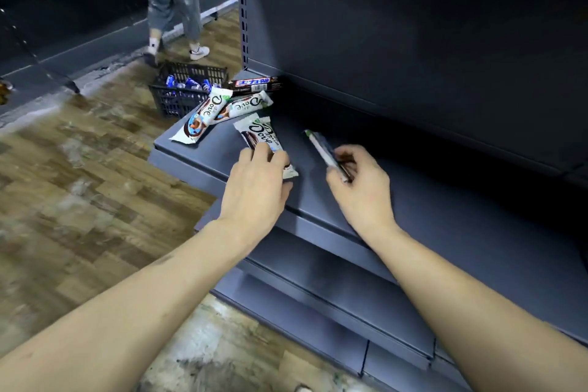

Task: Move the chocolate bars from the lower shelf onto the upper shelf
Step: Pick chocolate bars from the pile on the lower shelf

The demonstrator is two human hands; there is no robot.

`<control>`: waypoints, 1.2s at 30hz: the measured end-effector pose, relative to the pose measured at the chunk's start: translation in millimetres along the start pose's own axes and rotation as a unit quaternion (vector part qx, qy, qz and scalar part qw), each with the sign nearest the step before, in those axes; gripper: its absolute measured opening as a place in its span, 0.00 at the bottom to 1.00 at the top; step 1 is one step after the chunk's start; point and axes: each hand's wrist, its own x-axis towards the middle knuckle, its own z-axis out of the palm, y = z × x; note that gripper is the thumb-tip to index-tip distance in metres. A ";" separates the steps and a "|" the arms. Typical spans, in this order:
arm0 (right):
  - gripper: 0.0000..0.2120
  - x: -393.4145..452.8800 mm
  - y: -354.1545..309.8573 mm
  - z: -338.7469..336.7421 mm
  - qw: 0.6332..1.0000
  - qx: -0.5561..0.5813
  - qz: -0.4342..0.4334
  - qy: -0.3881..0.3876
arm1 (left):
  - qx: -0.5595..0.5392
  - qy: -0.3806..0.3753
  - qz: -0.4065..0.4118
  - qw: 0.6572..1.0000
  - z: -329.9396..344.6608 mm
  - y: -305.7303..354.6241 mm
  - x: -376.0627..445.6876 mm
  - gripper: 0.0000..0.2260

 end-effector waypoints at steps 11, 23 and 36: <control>0.08 -22.9 10.3 -36.5 0.991 0.055 0.122 0.005 | -0.135 -0.003 0.068 0.988 4.1 16.4 -20.3 0.18; 0.19 -36.7 5.5 -33.4 0.989 -0.138 0.058 -0.010 | -0.002 -0.011 0.119 0.993 -4.2 -29.0 8.8 0.22; 0.25 -71.1 0.8 -93.1 0.976 -0.206 0.061 0.023 | -0.051 0.013 0.187 0.981 -27.5 -3.5 -31.8 0.18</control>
